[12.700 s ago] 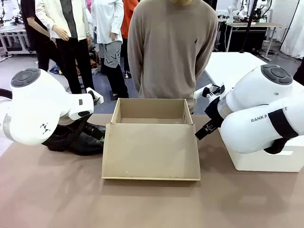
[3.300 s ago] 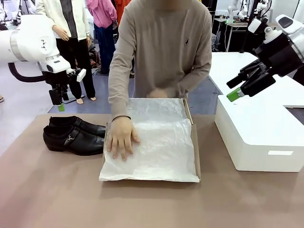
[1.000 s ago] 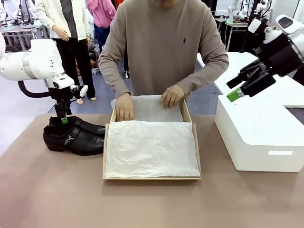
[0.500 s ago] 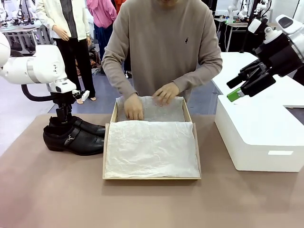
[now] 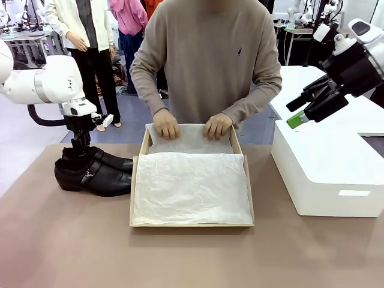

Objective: Pack the shoes into the box.
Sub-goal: Place one shoe of the Shoes into the Shoes Box.

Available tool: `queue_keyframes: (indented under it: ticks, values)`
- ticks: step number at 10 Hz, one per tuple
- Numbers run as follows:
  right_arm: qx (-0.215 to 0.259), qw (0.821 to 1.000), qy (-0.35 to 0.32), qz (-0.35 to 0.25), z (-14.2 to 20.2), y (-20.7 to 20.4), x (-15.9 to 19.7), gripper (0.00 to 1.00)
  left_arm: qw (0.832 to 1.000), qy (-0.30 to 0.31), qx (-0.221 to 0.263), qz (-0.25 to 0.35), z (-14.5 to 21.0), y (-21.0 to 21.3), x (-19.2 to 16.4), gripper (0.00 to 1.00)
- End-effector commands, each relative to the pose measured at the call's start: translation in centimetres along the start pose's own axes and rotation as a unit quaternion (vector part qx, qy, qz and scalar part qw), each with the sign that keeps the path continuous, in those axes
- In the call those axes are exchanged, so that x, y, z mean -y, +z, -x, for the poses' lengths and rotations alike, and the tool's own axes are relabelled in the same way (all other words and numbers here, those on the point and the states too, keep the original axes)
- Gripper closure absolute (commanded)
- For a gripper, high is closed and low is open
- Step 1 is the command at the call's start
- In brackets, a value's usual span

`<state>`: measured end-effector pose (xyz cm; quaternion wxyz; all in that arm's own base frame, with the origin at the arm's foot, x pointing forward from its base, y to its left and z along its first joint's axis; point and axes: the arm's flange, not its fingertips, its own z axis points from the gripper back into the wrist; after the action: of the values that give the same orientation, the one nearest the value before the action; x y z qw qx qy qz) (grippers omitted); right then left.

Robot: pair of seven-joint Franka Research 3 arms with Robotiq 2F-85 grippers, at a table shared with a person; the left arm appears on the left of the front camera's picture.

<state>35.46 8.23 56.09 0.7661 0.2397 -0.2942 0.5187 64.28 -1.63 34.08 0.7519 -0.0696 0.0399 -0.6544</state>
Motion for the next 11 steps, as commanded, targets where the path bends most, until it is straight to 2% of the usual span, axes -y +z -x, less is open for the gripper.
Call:
queue_keyframes:
  ticks: [1,8,11]
  values:
    - [0.016,1.000,0.011,-0.006,-0.06,-0.17,0.18,0.00,1.000,0.000,-0.013,0.001,-0.15,0.46,-0.04,1.00]
    - [0.016,1.000,0.011,-0.006,-0.06,-0.17,0.18,0.00,0.999,0.001,-0.033,-0.009,-0.32,0.44,0.33,1.00]
    - [0.016,1.000,0.011,-0.006,-0.06,-0.17,0.18,0.00,0.999,0.017,-0.035,-0.033,-0.34,1.30,0.54,1.00]
